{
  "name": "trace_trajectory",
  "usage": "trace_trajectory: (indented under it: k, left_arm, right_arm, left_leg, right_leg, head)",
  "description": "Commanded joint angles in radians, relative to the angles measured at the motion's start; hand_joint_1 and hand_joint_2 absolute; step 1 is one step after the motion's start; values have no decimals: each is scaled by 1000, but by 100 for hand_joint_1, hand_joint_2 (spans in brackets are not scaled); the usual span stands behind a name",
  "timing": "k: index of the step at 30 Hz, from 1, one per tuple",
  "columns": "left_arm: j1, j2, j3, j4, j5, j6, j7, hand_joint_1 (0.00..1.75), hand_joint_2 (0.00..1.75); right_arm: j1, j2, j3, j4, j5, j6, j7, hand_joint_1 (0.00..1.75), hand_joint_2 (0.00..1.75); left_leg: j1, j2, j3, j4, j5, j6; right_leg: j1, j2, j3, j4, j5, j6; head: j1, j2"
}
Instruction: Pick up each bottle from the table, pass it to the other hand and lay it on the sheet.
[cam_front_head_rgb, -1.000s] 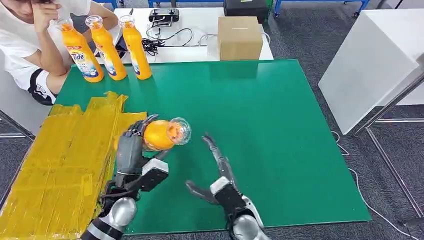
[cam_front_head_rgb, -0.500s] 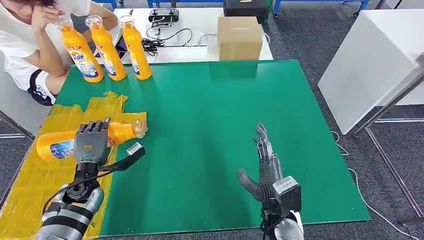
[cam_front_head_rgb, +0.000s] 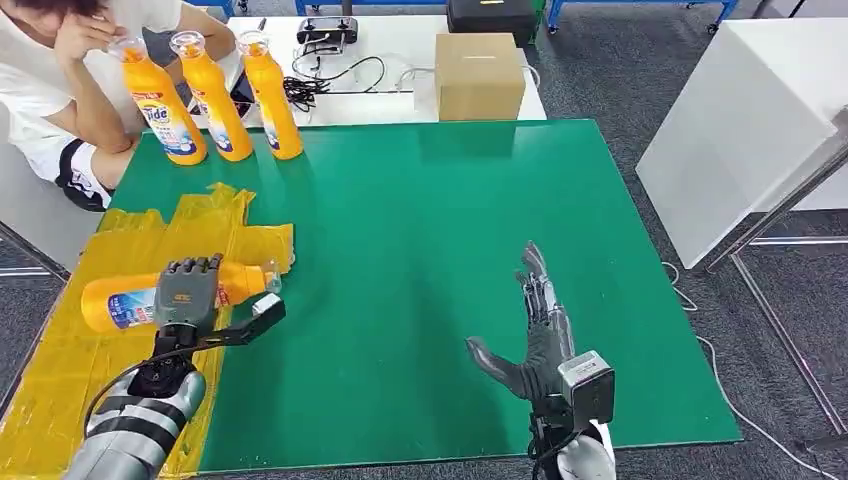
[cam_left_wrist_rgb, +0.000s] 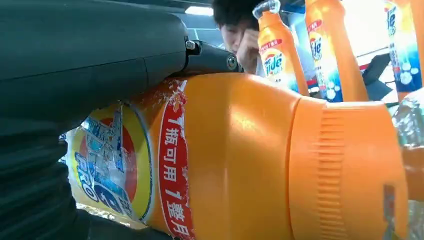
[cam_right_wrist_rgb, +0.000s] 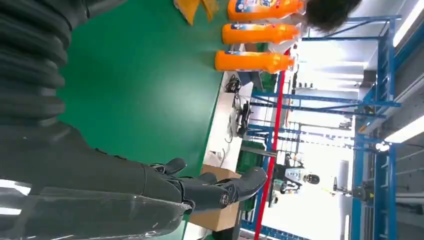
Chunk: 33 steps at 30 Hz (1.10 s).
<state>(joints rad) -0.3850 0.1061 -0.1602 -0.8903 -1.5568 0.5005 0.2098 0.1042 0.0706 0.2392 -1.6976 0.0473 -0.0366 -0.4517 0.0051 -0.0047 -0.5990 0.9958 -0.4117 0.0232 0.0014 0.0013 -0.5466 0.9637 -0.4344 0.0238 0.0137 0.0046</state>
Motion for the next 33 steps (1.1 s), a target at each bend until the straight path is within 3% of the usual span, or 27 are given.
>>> trace_trajectory:
  k: [1,10,16,18,29,33]
  left_arm:
    - [-63,-69,19,200,155,19,-121,0,175]
    - [-44,-92,29,210,286,124,-215,0,175]
    - [58,-122,41,-44,472,198,-345,0,175]
    - [124,-163,87,-193,509,198,-427,0,175]
    - [133,-165,84,-204,504,198,-422,0,175]
    - [221,-315,231,-461,588,198,-689,0,175]
  right_arm:
    - [-12,-4,-20,28,6,-4,16,0,175]
    - [-35,-10,15,60,39,-23,28,0,175]
    - [-6,-16,21,49,49,-48,20,0,175]
    - [14,-18,23,33,53,-60,16,0,175]
    - [21,-20,25,26,55,-62,14,0,175]
    - [43,-23,31,1,73,-113,5,0,175]
  left_leg:
    - [0,-2,5,-1,-1,0]
    - [0,0,5,-1,-1,-1]
    - [0,0,5,-1,-3,0]
    - [0,0,3,0,-2,0]
    - [1,1,5,0,-3,-1]
    - [0,-1,1,1,-2,0]
  right_leg:
    - [0,-2,6,-2,-2,1]
    - [0,0,6,-2,-1,0]
    - [0,0,6,-2,-2,1]
    - [0,0,5,-1,-2,1]
    - [1,0,6,-1,-2,0]
    - [0,0,2,0,-1,1]
  head:
    - [0,0]
    - [0,0]
    - [0,0]
    - [0,0]
    - [0,0]
    - [0,0]
